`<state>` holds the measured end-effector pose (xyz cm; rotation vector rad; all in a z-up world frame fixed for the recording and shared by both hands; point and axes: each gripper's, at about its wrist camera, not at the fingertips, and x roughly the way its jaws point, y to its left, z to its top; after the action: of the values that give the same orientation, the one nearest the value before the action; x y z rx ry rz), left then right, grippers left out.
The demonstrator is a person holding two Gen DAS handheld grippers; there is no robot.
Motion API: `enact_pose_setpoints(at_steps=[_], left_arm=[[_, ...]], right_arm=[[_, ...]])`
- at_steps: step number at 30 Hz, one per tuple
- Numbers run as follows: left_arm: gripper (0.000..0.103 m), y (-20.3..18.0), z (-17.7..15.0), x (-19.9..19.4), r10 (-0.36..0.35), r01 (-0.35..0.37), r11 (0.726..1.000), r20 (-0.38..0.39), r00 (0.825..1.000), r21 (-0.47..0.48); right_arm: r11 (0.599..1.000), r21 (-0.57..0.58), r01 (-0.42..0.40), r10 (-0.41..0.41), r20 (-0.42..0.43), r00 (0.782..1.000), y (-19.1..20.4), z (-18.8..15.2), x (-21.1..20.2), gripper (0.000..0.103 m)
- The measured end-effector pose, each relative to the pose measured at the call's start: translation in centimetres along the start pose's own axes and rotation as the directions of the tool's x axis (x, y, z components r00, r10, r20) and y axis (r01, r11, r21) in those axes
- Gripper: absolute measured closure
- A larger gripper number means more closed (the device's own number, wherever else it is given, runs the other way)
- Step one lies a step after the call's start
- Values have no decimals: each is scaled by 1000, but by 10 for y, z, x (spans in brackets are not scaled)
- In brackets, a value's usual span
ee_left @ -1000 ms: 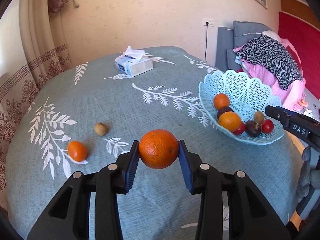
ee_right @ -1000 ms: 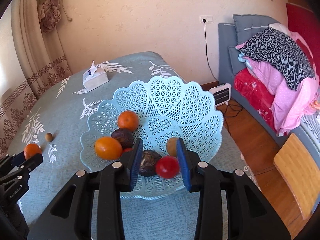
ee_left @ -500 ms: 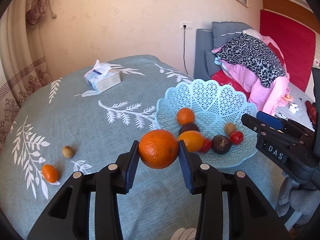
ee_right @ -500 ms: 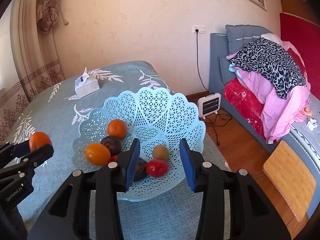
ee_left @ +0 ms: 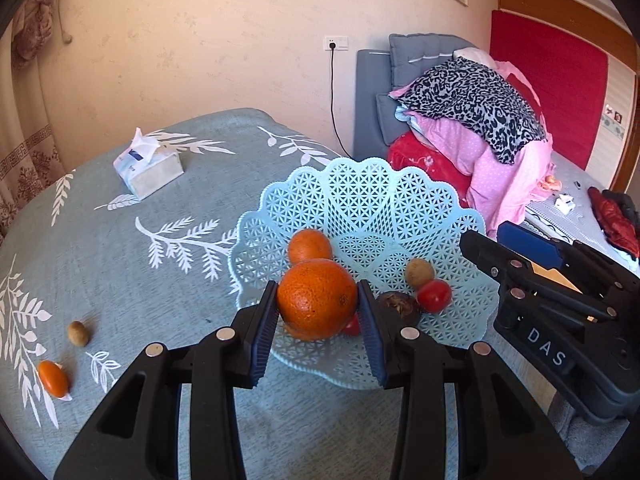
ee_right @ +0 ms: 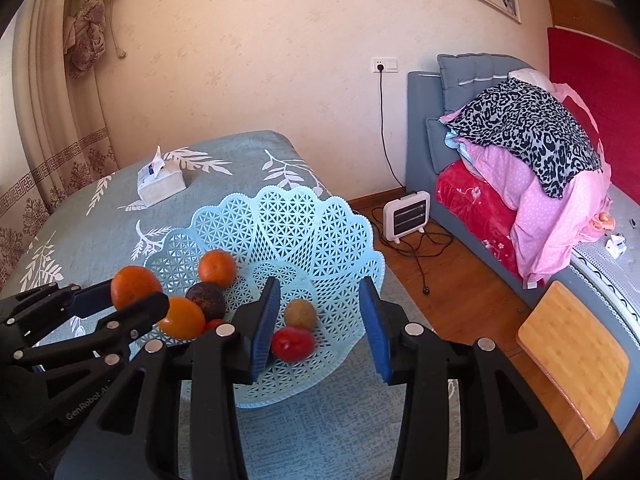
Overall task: Organize fruits
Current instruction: 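Carry both fruits to the basket and release them from both tools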
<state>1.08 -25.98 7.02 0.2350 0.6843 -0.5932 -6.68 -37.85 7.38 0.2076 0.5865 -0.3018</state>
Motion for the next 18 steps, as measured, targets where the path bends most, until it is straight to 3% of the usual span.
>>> enact_pose_setpoints(at_steps=[3, 5, 6, 18], left_arm=[[63, 0, 0, 3, -11, 11, 1000, 0, 1000, 0], [52, 0, 0, 3, -8, 8, 1000, 1, 1000, -4], [40, 1, -1, 2, -2, 2, 1000, 14, 1000, -8], [37, 14, -2, -9, 28, -27, 999, 37, 999, -34]], right_arm=[[1000, 6, 2, -2, -3, 1000, -2, 1, 1, 60], [1000, 11, 2, -2, -4, 1000, -2, 0, 1, 54], [1000, 11, 5, -5, 0, 1000, -3, 0, 0, 52], [1000, -1, 2, -2, 3, 1000, 3, 0, -2, 51]])
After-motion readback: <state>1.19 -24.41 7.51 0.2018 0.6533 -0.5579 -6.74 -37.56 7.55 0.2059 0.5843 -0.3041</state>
